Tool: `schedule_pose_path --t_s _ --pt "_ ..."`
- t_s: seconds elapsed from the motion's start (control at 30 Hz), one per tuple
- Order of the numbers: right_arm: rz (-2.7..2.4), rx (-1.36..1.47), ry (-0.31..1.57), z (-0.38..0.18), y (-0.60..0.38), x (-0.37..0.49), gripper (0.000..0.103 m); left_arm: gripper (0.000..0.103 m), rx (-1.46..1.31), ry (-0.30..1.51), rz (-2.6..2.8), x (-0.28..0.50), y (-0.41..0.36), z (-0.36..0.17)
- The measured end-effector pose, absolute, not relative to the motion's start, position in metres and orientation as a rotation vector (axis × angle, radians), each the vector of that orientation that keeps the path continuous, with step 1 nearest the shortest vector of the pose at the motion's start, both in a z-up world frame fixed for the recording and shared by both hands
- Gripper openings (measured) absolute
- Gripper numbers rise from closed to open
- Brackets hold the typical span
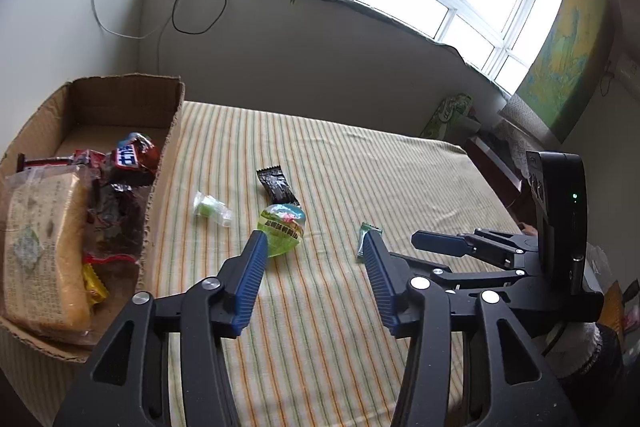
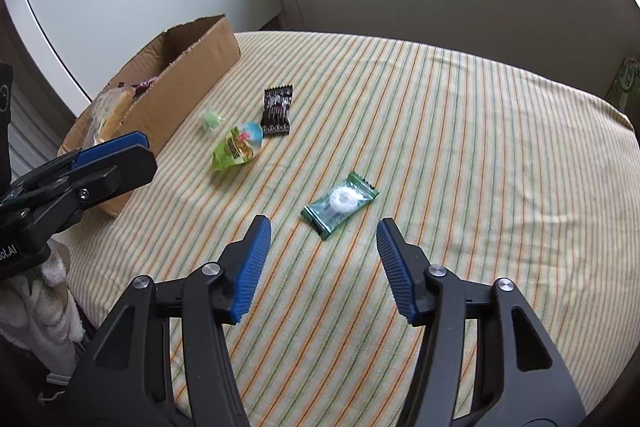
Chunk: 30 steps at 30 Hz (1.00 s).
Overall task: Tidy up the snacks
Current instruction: 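Move both open tools back toward the green mint packet and jelly egg, then grasp the green mint packet with the right tool while the left grasps the jelly egg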
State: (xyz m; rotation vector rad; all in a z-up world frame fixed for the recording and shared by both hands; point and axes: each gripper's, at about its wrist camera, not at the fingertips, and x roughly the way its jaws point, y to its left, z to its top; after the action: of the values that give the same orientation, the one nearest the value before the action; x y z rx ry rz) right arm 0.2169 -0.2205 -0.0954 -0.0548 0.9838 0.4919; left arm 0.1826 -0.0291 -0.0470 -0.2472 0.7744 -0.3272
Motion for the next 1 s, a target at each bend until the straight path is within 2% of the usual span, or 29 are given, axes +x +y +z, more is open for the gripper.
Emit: schedule_pose_path --t_s 0.3,0.53,0.77,1.0 --pt "0.490 -0.026 0.997 -0.113 -0.217 0.232 0.058 0.050 -0.197 0.831 -0.317 0.204 -0.045 -0.071" --pt "0.477 -0.080 0.966 -0.114 -0.204 0.235 0.052 0.050 -0.144 0.834 -0.278 0.220 -0.046 -0.078" --pt "0.469 -0.155 0.936 -0.116 -0.186 0.237 0.051 0.050 -0.126 0.863 -0.282 0.231 -0.047 -0.088" --pt "0.443 -0.229 0.921 -0.116 -0.182 0.233 0.036 0.050 -0.128 0.897 -0.286 0.237 -0.046 -0.093"
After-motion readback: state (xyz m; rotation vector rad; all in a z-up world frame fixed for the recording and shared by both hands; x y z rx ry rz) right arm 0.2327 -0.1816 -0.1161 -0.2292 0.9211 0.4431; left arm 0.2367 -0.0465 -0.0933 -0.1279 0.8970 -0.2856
